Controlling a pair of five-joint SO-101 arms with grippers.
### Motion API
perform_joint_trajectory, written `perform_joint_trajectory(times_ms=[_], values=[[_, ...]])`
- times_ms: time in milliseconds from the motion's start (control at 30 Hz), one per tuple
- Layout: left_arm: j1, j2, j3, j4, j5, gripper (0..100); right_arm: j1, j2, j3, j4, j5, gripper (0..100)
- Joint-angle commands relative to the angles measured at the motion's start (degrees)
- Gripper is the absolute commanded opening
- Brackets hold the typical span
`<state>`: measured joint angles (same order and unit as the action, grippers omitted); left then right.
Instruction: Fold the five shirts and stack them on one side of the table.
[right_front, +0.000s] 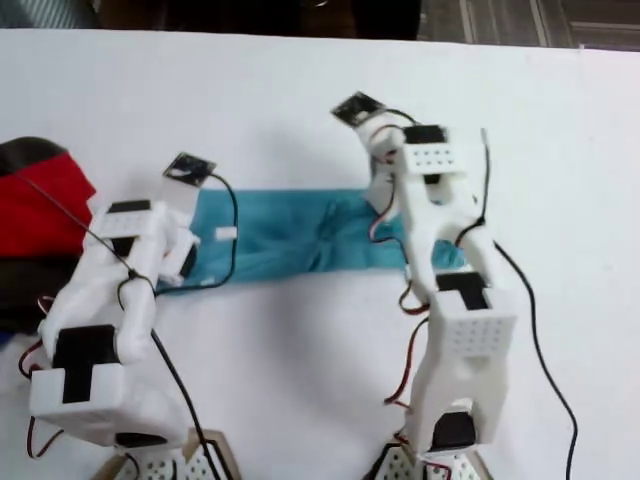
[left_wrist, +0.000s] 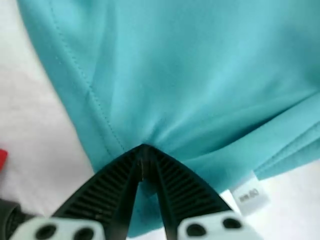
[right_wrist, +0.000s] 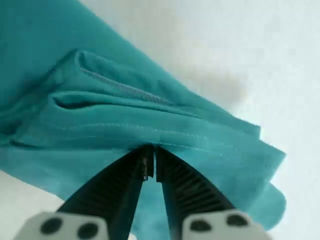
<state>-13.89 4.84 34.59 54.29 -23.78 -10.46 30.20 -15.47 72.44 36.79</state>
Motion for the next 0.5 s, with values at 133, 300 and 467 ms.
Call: perform_joint_trajectory(times_ms=[133,300,467], values=[[-1.0,0.2,0.0,-1.1,0.4,3,-4.0,-4.7,0.4,-0.7,-2.4,1.9],[-1.0,0.2,-0.1,-1.1,0.4,3,-4.4,-2.8,2.4,-0.8,-2.3,1.9],[-1.0,0.2,-0.1,-1.1,0.4,3,-2.9,-7.6,2.4,2.8,-2.1,1.9]])
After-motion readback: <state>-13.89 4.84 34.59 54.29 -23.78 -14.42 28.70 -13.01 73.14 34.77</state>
